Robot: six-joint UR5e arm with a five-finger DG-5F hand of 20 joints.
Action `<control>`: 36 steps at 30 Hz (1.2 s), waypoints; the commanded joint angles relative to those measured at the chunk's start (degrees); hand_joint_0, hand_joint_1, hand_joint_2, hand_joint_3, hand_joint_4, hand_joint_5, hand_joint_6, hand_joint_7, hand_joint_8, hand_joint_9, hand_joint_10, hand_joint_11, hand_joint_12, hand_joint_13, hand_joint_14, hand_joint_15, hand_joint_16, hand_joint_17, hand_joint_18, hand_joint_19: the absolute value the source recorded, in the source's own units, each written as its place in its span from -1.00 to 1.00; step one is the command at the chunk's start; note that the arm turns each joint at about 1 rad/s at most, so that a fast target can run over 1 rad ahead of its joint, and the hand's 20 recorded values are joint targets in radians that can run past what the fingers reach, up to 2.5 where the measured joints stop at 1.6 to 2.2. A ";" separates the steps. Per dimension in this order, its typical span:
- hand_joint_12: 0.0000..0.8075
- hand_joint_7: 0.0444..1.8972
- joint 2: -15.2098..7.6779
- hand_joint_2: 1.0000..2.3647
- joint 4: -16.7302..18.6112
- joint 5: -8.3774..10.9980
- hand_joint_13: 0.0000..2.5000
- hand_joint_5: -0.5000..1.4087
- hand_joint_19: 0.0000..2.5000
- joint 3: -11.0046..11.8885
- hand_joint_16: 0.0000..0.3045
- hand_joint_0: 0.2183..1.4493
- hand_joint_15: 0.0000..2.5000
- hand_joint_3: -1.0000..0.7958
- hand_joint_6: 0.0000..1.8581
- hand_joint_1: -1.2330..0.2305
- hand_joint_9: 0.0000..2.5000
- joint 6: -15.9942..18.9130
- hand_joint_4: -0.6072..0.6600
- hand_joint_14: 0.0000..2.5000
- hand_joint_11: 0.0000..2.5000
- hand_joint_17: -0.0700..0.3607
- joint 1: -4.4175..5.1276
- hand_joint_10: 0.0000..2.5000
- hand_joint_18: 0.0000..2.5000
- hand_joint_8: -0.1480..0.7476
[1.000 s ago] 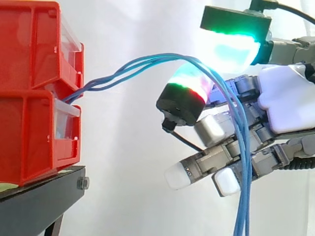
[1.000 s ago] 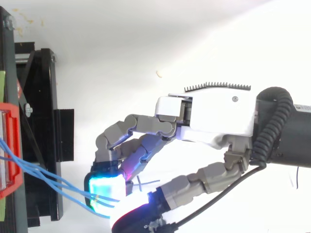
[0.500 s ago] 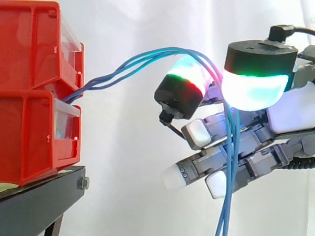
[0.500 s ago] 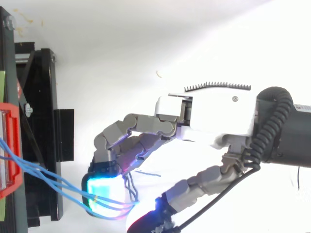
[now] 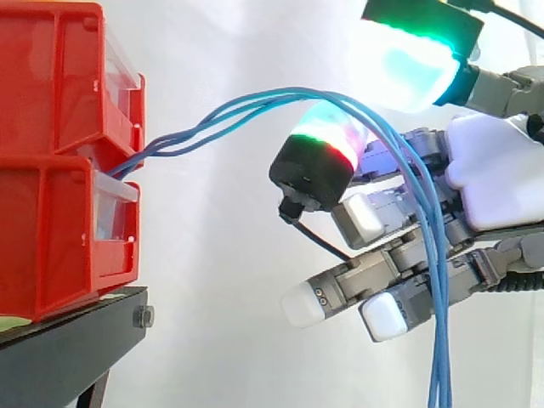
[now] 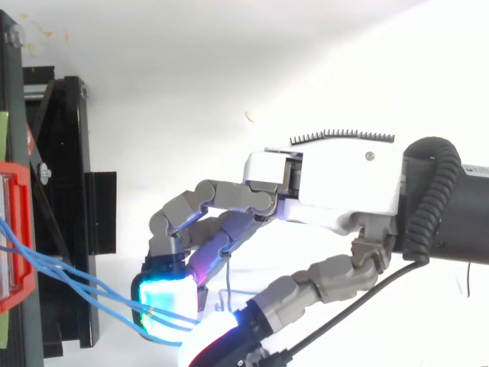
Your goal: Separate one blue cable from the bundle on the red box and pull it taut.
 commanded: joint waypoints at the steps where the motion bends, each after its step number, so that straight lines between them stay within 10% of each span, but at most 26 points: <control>1: 0.01 0.18 -0.01 -1.00 -0.09 0.01 -0.58 -0.62 -0.60 0.02 -0.62 -0.50 -0.83 -0.44 -0.14 -0.35 -0.24 0.00 0.09 -0.99 -0.48 -0.07 -0.07 -0.99 -0.48 0.11; 13: -0.02 0.13 0.08 -0.97 0.00 -0.08 -0.59 -0.67 -0.64 -0.07 -0.64 -0.24 -0.83 -0.12 -0.08 -0.59 -0.31 0.09 -0.08 -1.00 -0.46 -0.10 -0.07 -0.99 -0.48 0.05; 24: -0.05 0.09 -0.01 -0.98 -0.09 -0.08 -0.64 -0.68 -0.65 -0.07 -0.65 -0.04 -0.85 -0.31 -0.09 -0.66 -0.37 0.09 -0.02 -1.00 -0.48 -0.12 -0.07 -0.99 -0.54 -0.01; 36: 0.04 0.18 -0.01 -1.00 0.00 -0.08 -0.57 -0.62 -0.59 -0.07 -0.61 -0.54 -0.83 -0.44 -0.13 -0.23 -0.22 0.00 0.21 -1.00 -0.47 -0.05 -0.07 -0.99 -0.46 0.15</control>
